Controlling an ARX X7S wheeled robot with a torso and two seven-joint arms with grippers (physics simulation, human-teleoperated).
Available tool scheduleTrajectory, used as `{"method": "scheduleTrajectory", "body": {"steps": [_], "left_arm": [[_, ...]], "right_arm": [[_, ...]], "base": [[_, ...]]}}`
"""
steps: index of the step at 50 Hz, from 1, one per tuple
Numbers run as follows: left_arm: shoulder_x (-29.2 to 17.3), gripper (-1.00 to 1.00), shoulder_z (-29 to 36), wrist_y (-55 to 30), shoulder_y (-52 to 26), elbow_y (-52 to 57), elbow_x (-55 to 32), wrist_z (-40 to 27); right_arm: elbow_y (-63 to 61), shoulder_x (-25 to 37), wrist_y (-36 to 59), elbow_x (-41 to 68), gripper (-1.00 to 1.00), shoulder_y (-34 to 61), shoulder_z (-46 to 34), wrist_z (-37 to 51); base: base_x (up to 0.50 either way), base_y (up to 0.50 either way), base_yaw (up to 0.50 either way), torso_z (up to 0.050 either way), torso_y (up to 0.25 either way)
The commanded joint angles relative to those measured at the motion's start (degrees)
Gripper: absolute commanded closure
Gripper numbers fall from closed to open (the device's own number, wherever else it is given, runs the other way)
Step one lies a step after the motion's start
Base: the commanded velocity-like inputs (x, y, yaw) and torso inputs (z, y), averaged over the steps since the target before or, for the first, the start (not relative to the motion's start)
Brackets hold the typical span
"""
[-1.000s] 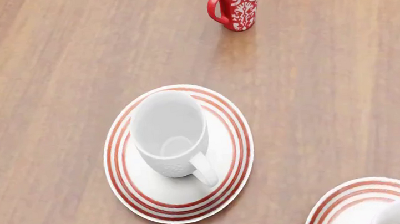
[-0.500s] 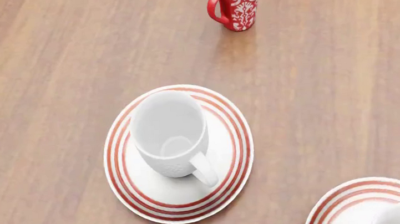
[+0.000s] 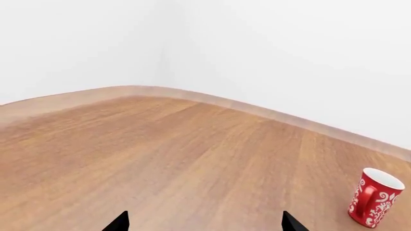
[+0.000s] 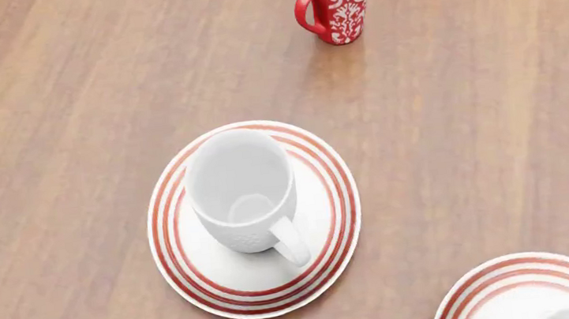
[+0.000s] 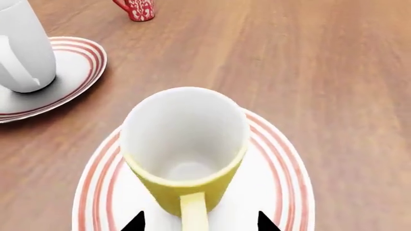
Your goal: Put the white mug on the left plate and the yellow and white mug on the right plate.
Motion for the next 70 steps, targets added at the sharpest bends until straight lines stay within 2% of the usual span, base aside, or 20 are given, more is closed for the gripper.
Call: {"method": "scheduleTrajectory", "body": {"steps": [1, 18, 28, 36, 43, 50, 57, 61, 64, 70], "left_arm": [[-0.14, -1.0, 0.01, -0.03, -0.11, 0.08, -0.18, -0.16], [-0.26, -1.0, 0.08, 0.35, -0.02, 0.06, -0.28, -0.1], [-0.33, -1.0, -0.12, 0.71, 0.2, 0.22, -0.43, -0.14], [-0.64, -1.0, -0.99, 1.08, 0.69, 0.68, -1.0, -0.42], [-0.76, -1.0, -0.82, 0.74, 0.22, 0.8, -1.1, -0.65], [-0.9, -1.0, -0.37, 0.41, 0.15, 1.1, -0.52, -0.82], [-2.13, -1.0, -0.31, -0.51, 0.65, 3.38, 0.43, -1.31], [-4.64, -1.0, 1.43, -6.2, -3.93, 4.22, 0.57, -2.07], [-6.78, -1.0, 2.74, -13.24, -12.13, 3.55, -2.96, -2.91], [-7.74, -1.0, 6.27, -21.86, -23.91, 0.02, -7.56, -2.07]], "right_arm": [[-1.98, -0.61, -2.29, 1.65, -1.0, -1.11, 1.34, -0.54], [-11.01, -1.74, -6.86, 6.09, -1.0, -5.37, 4.51, -2.13], [-16.89, 0.98, -3.34, 10.17, -1.0, -3.45, 6.15, 1.41], [-18.7, 6.3, 3.8, 14.85, -1.0, 6.02, 5.14, 8.46], [-16.03, 9.81, 9.21, 14.89, -1.0, 17.74, -1.61, 12.92], [-7.19, 9.27, 12.69, 17.71, -1.0, 30.12, -5.84, 15.95], [2.99, 7.86, 10.92, 13.35, -1.0, 40.87, -11.3, 15.72], [7.38, 7.14, 9.97, 10.86, -1.0, 45.56, -14.19, 15.5], [12.11, 5.46, 9.33, 9.96, -1.0, 49.66, -14.94, 16.73], [16.9, 4.33, 7.48, 6.2, -1.0, 55.48, -17.68, 17.83]], "base": [[0.0, 0.0, 0.0, 0.0, 0.0], [0.0, 0.0, 0.0, 0.0, 0.0], [0.0, 0.0, 0.0, 0.0, 0.0], [0.0, 0.0, 0.0, 0.0, 0.0], [0.0, 0.0, 0.0, 0.0, 0.0], [0.0, 0.0, 0.0, 0.0, 0.0], [0.0, 0.0, 0.0, 0.0, 0.0], [0.0, 0.0, 0.0, 0.0, 0.0], [0.0, 0.0, 0.0, 0.0, 0.0], [0.0, 0.0, 0.0, 0.0, 0.0]]}}
